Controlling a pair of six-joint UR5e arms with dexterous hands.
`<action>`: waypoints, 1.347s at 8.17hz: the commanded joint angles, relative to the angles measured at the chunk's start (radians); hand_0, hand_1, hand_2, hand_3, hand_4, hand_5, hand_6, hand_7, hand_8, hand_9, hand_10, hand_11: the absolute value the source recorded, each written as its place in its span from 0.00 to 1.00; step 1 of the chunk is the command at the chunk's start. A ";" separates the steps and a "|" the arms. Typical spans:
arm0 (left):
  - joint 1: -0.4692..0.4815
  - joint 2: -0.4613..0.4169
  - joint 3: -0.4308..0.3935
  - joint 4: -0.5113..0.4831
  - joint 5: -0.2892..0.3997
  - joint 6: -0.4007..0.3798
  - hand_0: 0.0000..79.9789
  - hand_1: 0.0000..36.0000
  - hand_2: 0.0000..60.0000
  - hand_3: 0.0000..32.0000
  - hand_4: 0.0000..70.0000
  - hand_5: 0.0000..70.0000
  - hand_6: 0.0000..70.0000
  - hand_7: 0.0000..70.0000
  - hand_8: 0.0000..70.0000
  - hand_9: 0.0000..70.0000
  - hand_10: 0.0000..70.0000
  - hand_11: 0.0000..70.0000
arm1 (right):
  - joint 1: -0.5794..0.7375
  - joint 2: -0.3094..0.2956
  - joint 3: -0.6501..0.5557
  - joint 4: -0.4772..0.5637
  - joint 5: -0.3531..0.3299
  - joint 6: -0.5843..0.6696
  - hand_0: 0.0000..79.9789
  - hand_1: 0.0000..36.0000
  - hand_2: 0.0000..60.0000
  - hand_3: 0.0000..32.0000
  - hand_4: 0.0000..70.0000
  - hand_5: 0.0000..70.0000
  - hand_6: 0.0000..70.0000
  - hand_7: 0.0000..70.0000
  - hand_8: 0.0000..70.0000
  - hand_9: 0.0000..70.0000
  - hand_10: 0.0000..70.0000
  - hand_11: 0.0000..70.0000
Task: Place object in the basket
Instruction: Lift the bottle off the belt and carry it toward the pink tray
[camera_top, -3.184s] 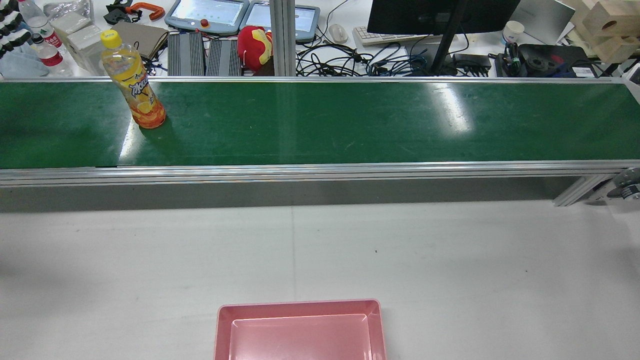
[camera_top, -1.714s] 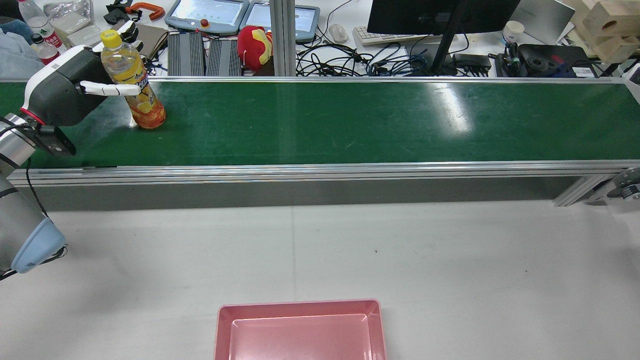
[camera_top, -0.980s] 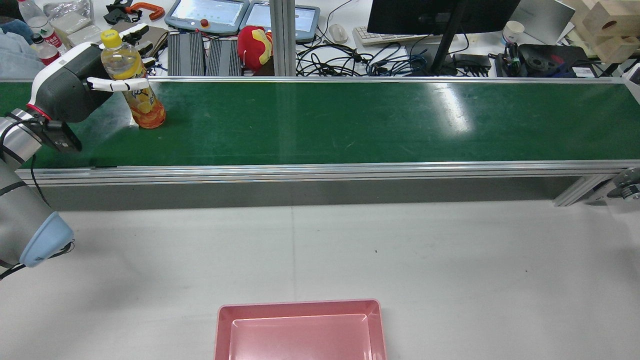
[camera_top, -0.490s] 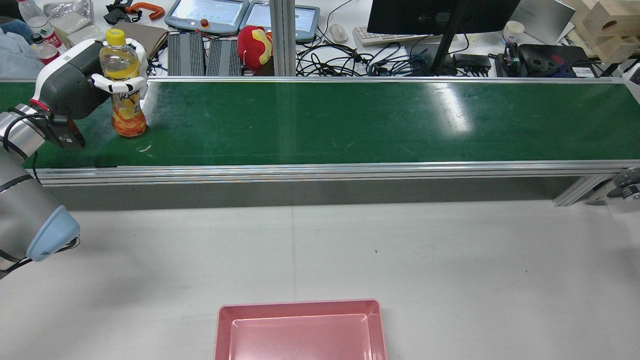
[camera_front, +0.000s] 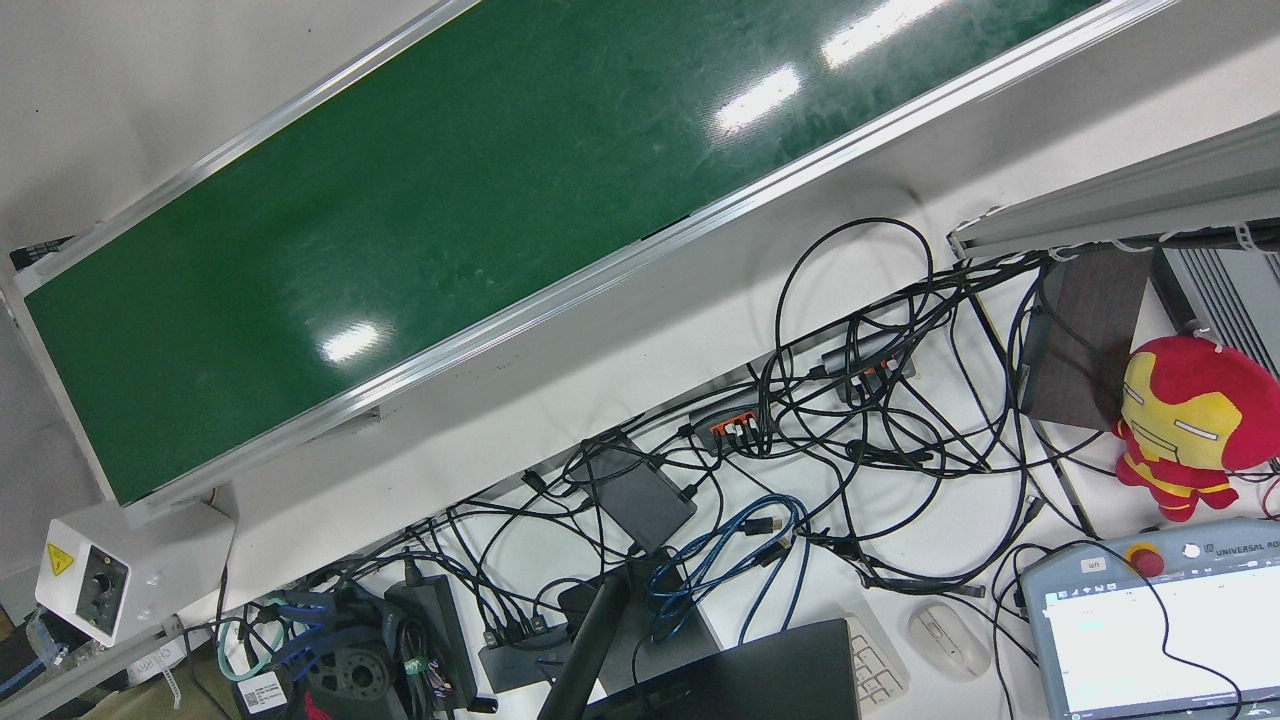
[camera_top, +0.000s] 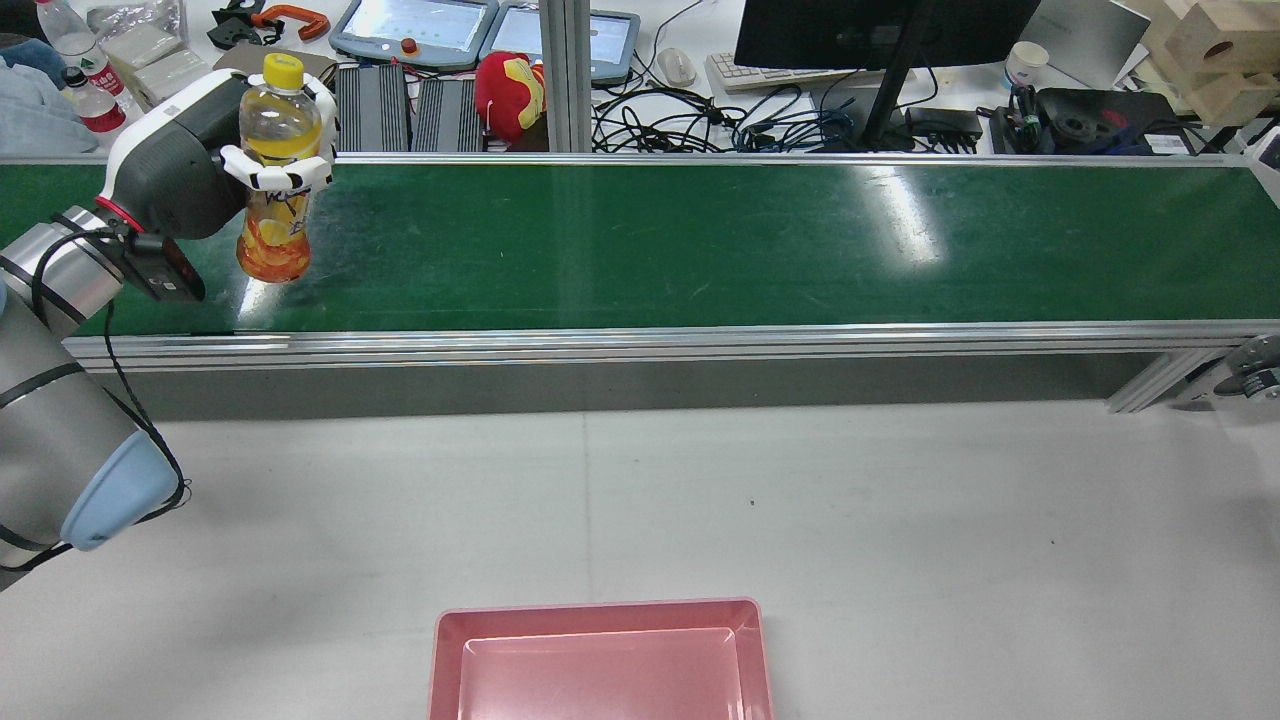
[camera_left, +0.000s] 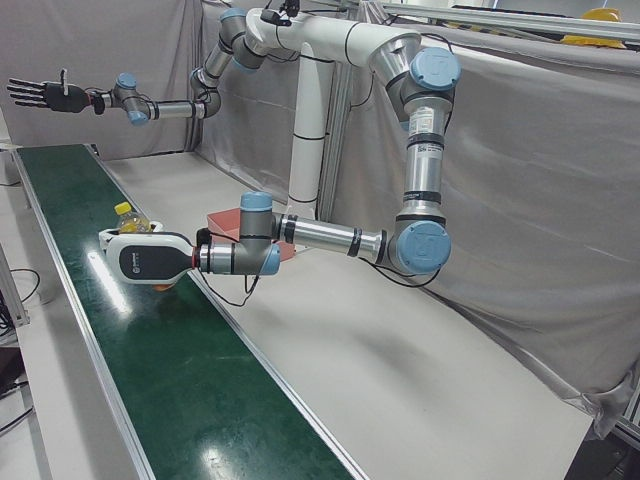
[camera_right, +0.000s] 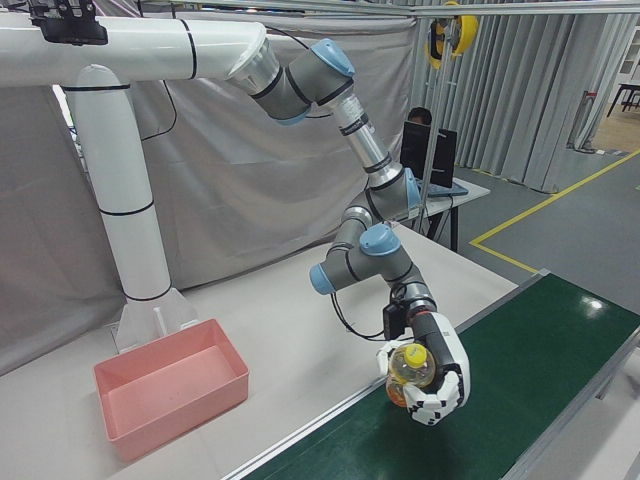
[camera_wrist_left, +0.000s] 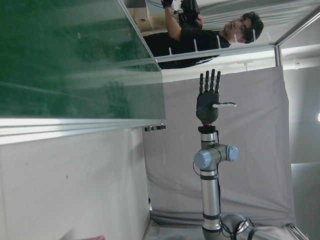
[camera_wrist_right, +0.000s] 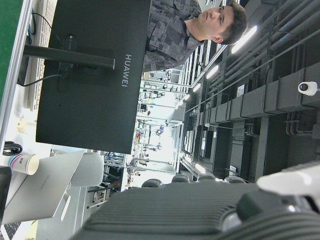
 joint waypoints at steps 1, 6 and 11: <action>0.169 -0.005 -0.130 0.052 0.004 0.000 0.76 0.88 1.00 0.00 0.88 1.00 1.00 1.00 1.00 1.00 1.00 1.00 | 0.000 0.000 0.000 0.000 0.001 0.001 0.00 0.00 0.00 0.00 0.00 0.00 0.00 0.00 0.00 0.00 0.00 0.00; 0.491 -0.066 -0.248 0.155 0.049 0.049 0.80 0.89 1.00 0.00 0.83 1.00 1.00 1.00 1.00 1.00 1.00 1.00 | 0.000 0.000 -0.001 0.000 0.000 0.000 0.00 0.00 0.00 0.00 0.00 0.00 0.00 0.00 0.00 0.00 0.00 0.00; 0.606 -0.051 -0.236 0.187 0.052 0.160 0.79 0.77 1.00 0.00 0.82 1.00 1.00 1.00 1.00 1.00 1.00 1.00 | 0.000 0.000 -0.003 0.000 -0.001 0.001 0.00 0.00 0.00 0.00 0.00 0.00 0.00 0.00 0.00 0.00 0.00 0.00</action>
